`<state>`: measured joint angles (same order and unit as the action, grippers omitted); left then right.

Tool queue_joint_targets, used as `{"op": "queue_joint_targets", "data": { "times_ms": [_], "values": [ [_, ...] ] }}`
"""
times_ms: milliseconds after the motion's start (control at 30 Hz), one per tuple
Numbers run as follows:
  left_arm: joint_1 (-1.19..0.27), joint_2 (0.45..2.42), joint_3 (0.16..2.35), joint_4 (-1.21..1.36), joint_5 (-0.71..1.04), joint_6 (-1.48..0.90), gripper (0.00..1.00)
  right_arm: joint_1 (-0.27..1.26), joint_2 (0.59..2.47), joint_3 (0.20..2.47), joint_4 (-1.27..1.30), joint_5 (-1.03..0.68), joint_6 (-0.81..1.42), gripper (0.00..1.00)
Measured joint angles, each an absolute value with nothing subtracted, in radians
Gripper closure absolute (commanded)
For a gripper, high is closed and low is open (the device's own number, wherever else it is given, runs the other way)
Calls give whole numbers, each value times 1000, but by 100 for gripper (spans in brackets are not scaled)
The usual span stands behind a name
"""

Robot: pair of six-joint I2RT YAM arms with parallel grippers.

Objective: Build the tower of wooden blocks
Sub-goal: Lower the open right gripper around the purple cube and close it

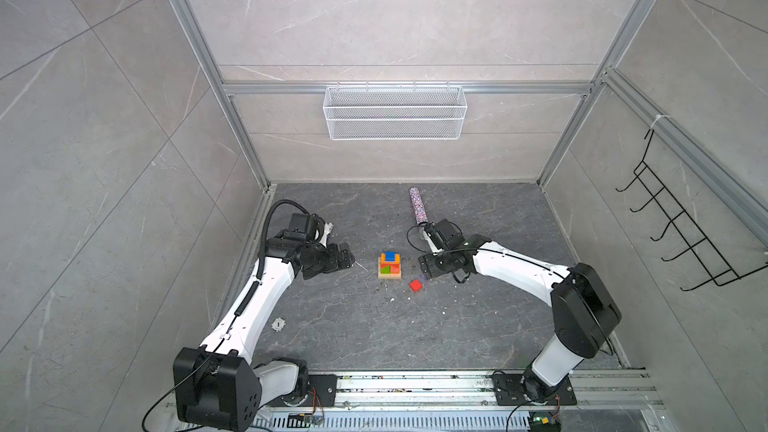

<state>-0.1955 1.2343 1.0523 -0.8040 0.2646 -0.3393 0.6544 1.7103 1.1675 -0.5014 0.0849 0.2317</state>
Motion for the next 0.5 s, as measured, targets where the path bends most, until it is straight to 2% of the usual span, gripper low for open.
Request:
{"op": "queue_joint_targets", "data": {
  "times_ms": [200, 500],
  "values": [
    [-196, 1234, 1052, -803, 265, -339, 2, 652, 1783, 1165, -481, 84, 197, 35],
    [-196, 1234, 1052, -802, 265, -339, 1, 652, 1821, 1156, -457, 59, 152, 39]
  ]
}}
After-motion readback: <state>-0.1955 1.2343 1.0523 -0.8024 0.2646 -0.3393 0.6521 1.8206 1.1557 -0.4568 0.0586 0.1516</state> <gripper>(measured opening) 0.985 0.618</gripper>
